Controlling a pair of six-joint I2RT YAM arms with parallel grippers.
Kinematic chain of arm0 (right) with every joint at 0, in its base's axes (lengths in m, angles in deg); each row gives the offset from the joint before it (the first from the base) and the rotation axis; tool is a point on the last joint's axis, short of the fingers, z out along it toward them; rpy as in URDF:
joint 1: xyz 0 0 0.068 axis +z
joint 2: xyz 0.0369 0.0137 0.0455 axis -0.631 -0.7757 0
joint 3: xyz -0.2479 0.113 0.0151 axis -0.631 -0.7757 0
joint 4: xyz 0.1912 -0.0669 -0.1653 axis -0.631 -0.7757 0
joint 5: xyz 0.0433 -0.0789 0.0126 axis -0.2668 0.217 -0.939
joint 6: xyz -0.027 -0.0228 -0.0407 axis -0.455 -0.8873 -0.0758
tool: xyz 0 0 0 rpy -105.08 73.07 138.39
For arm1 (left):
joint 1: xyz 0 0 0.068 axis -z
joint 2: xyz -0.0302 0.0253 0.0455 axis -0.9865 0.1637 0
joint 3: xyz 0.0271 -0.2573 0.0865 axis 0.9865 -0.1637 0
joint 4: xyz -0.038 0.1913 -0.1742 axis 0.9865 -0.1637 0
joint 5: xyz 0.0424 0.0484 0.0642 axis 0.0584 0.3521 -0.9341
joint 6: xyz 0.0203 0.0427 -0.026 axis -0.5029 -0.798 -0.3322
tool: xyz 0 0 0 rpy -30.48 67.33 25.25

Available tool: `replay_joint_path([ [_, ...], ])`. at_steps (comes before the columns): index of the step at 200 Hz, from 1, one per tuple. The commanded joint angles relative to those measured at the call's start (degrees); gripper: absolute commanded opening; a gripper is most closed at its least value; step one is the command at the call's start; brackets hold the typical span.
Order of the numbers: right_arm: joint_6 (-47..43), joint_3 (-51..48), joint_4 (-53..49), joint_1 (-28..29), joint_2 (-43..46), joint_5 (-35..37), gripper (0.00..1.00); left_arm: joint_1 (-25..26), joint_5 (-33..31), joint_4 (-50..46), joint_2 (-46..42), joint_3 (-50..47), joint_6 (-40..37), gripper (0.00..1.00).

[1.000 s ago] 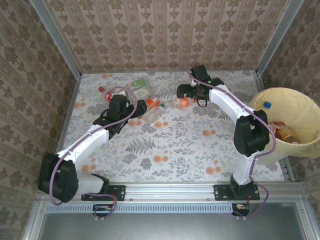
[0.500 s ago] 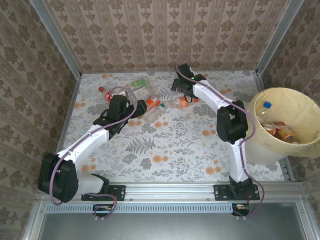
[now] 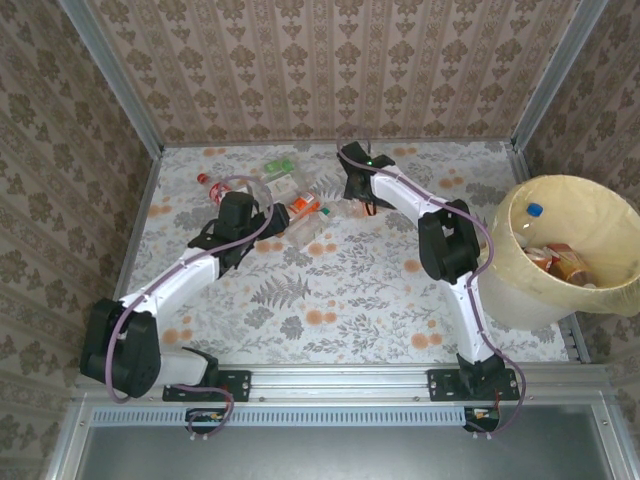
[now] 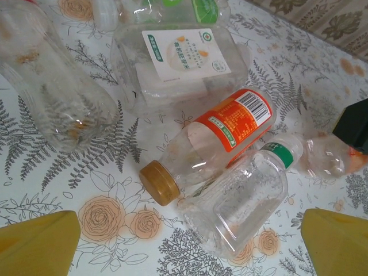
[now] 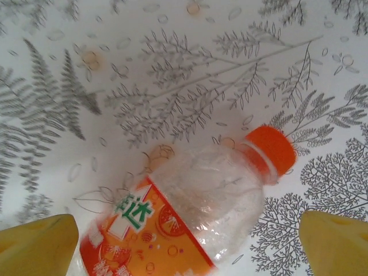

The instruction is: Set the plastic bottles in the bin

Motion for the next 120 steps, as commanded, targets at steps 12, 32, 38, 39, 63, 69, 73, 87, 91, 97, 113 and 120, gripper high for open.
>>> replay_joint_path([
  [12, -1.88, -12.41, 2.16, -0.27, 9.08, -2.04, 1.0, -0.31, 0.1, 0.38, 1.11, -0.25, -0.72, 1.0],
  [32, -2.3, -20.1, 4.29, -0.52, 14.16, -3.01, 1.0, -0.32, 0.6, 0.41, 1.94, 0.22, -0.71, 1.0],
  [38, -2.36, -22.32, 4.99, -0.54, 15.57, -3.18, 1.0, -0.32, 0.86, 0.39, 2.19, 0.39, -0.8, 1.0],
  [39, -2.38, -22.72, 5.15, -0.58, 15.71, -3.21, 1.0, -0.32, 0.86, 0.4, 2.22, 0.43, -0.8, 1.0],
  [63, -2.53, -30.22, 8.68, -1.26, 19.44, -4.55, 1.0, -0.33, 1.63, 0.44, 2.94, 0.89, -0.49, 1.0],
  [69, -2.24, -31.6, 9.25, -1.67, 19.82, -4.89, 1.0, -0.32, 1.79, 0.49, 3.13, 0.98, -0.45, 1.0],
  [73, -2.04, -32.34, 9.62, -2.07, 19.98, -5.33, 1.0, -0.38, 2.0, 0.46, 3.25, 1.02, -0.45, 1.0],
  [87, -2.32, -35.25, 12.58, -3.76, 20.6, -7.91, 0.98, -0.33, 2.59, 0.4, 3.39, 1.16, -0.28, 1.0],
  [91, -2.81, -36.18, 13.9, -4.2, 20.82, -8.82, 0.97, -0.32, 2.62, 0.38, 3.33, 1.15, -0.2, 1.0],
  [97, -4.02, -37.68, 16.81, -4.67, 21.15, -10.33, 0.95, -0.32, 2.76, 0.37, 3.28, 1.14, -0.19, 1.0],
  [113, -9.48, -40.08, 22.2, -5.63, 21.51, -14.41, 0.92, -0.32, 2.72, 0.4, 3.03, 0.89, -0.18, 1.0],
  [120, -11.6, -40.62, 23.53, -6.02, 21.51, -15.21, 0.91, -0.33, 2.67, 0.39, 2.83, 0.75, -0.25, 1.0],
])
